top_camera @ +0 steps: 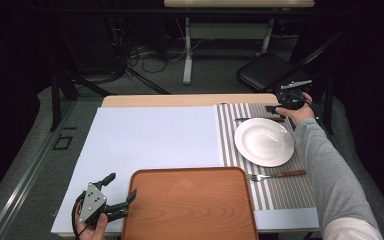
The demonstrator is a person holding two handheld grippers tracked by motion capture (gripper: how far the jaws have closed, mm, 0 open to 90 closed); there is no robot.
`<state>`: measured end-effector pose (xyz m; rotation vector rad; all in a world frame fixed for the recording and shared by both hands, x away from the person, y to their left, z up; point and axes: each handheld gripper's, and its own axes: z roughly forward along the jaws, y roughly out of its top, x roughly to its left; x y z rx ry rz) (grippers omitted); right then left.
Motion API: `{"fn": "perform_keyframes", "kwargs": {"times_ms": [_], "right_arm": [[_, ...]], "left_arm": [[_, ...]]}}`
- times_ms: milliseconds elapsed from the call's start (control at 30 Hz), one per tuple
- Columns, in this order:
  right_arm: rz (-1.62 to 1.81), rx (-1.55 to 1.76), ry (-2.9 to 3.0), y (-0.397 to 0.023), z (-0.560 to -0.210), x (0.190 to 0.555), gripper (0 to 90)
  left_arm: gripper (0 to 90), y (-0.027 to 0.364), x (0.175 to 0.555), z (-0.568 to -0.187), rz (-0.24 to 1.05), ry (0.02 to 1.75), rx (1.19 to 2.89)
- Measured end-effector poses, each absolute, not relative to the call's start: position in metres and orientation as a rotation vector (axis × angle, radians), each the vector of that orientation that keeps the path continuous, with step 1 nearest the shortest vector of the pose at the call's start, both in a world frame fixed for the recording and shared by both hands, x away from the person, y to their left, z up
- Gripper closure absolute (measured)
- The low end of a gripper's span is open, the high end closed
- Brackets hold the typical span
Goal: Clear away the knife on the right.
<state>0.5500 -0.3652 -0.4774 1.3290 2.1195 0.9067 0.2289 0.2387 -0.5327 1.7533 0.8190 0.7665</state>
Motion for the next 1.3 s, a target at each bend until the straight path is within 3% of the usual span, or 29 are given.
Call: {"fn": "perform_keyframes", "kwargs": {"times_ms": [233, 333, 833, 1300], "right_arm": [[0.899, 1.354, 2.133, -0.37, -0.473, 0.561, 15.4], [0.889, 1.329, 2.164, -0.37, -0.471, 0.565, 20.4], [0.752, 1.232, 2.277, -0.357, -0.474, 0.573, 26.5], [0.538, 0.736, 2.459, -0.345, -0.477, 0.569, 30.4]], "left_arm": [[15.6, 0.24, 0.229, -0.533, 0.78, 0.833, 1.748], [15.6, 0.239, 0.229, -0.533, 0.782, 0.837, 1.749], [15.6, 0.24, 0.228, -0.533, 0.781, 0.836, 1.746], [15.6, 0.24, 0.228, -0.533, 0.777, 0.834, 1.742]]}}
